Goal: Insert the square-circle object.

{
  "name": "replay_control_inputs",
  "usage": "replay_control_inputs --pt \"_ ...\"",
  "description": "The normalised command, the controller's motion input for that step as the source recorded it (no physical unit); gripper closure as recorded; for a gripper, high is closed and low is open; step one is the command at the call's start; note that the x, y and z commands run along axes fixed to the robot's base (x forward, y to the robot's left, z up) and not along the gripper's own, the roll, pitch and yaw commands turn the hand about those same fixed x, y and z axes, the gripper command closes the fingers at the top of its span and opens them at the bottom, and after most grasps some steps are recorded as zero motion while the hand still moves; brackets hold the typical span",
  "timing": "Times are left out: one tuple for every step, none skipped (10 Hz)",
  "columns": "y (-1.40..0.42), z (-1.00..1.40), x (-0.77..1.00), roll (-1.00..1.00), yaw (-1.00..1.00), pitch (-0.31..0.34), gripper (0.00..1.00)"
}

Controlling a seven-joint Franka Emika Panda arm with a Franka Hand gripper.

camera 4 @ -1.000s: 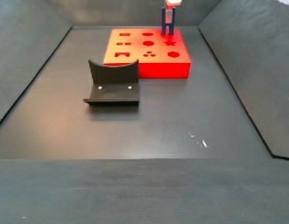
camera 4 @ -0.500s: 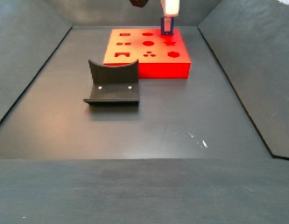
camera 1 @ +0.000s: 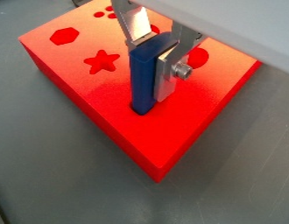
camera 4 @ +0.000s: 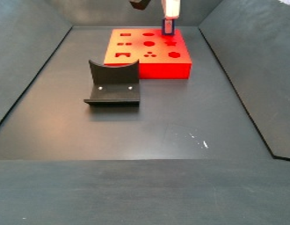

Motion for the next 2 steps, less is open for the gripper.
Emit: replay_control_inputs --pt "0.00 -0.30 -0.05 0.09 -0.04 -0.001 1.00" --pt "0.00 0.00 0.00 0.00 0.00 0.000 1.00"
